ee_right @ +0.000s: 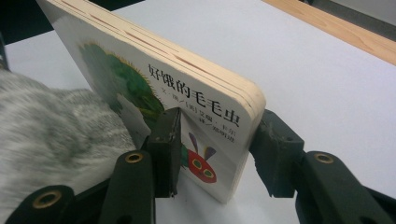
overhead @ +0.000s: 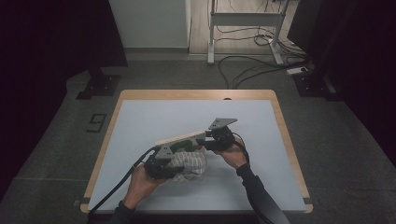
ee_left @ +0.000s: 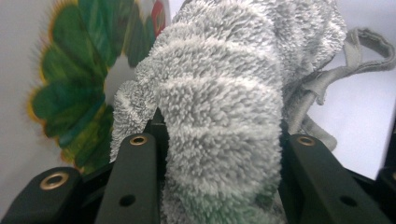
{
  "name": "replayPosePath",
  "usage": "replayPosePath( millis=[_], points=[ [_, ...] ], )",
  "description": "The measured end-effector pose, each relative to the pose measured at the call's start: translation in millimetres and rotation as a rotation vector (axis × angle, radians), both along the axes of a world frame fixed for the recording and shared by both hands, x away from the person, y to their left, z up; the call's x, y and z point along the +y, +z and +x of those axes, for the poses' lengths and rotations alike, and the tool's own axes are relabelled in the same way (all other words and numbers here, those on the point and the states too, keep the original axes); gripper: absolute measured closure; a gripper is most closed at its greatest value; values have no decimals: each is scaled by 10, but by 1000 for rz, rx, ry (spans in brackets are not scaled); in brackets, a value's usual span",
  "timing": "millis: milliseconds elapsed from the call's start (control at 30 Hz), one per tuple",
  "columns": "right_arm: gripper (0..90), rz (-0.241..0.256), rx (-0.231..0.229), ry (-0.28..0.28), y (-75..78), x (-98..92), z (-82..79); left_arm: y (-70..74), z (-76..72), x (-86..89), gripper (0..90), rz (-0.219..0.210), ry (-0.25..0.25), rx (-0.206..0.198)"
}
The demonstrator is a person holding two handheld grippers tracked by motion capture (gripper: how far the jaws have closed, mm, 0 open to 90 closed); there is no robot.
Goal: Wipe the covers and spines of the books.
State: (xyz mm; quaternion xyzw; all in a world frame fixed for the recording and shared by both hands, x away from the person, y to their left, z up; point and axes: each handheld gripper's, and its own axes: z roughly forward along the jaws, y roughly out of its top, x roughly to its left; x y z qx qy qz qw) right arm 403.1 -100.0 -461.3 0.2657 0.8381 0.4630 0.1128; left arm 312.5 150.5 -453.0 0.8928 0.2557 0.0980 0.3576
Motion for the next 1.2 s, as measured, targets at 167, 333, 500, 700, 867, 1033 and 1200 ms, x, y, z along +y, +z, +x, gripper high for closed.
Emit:
replayPosePath(
  millis=[167, 333, 500, 700, 867, 1033, 1200],
  points=[
    [538, -1, 0, 3, 2, -4, -1, 68, -23, 57, 602, 20, 11, -13],
    [541, 3, 0, 5, -1, -11, -5, 131, -81, 145, 597, 41, 14, -24],
    [544, 8, -2, 6, -6, -20, -6, 188, -128, 281, 595, 36, 39, -34],
    [546, 7, -1, 5, -5, -22, -12, 214, -175, 490, 594, 40, 77, -31],
    [547, 7, -4, 4, -6, -23, -15, 238, -220, 674, 594, 41, 113, -33],
    [549, 4, -6, 3, -4, -21, -22, 270, -243, 855, 594, 36, 154, -39],
    [554, 3, -7, 7, -3, -27, -27, 272, -264, 1041, 594, 42, 205, -45]
  ],
)
